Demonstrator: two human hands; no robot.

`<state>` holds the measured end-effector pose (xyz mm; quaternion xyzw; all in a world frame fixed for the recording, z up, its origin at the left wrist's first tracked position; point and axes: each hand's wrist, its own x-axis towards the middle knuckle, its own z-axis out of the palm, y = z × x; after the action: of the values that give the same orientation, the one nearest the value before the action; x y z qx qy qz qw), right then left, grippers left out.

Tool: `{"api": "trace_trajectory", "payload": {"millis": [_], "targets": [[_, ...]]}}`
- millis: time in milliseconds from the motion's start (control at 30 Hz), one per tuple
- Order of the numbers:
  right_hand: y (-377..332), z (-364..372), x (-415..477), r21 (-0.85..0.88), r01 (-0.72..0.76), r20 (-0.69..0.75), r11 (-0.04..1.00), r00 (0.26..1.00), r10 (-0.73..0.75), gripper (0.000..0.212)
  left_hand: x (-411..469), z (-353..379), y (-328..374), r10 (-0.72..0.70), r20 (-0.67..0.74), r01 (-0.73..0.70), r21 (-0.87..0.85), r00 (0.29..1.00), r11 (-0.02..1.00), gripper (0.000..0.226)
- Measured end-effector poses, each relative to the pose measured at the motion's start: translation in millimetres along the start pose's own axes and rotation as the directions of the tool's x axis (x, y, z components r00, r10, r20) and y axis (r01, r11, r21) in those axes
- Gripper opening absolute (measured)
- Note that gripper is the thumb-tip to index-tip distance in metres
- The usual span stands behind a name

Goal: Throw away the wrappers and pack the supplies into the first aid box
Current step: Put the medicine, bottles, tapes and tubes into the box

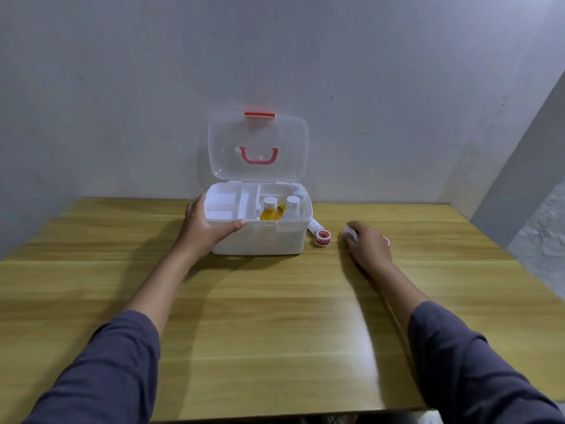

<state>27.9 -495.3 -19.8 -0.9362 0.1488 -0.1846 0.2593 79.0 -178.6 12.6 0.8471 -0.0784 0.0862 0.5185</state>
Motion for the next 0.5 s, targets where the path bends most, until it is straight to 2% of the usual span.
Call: {"api": "trace_trajectory", "payload": {"millis": [67,200,267,333,500], "targets": [[-8,7,17,0.088,-0.011,0.015,0.996,1.0,0.01,0.017,0,1,-1,-0.001,-0.007,0.001,-0.011,1.0,1.0,0.1],[-29,22,45,0.213,-0.048,0.137,0.976,0.99,0.019,0.024,0,1,-4,0.007,-0.011,-0.007,-0.026,1.0,1.0,0.107],[-37,28,53,0.198,-0.018,0.214,0.98,0.976,-0.025,0.032,1,1,-5,0.0,-0.012,0.0,-0.026,1.0,1.0,0.111],[-41,32,55,0.167,0.011,0.283,0.986,0.957,-0.059,0.029,3,2,-7,0.0,-0.019,0.0,-0.026,1.0,1.0,0.11],[-39,34,58,-0.029,0.129,0.365,0.991,0.925,-0.11,0.031,2,4,-4,0.007,-0.035,-0.008,-0.031,0.999,0.999,0.119]]}}
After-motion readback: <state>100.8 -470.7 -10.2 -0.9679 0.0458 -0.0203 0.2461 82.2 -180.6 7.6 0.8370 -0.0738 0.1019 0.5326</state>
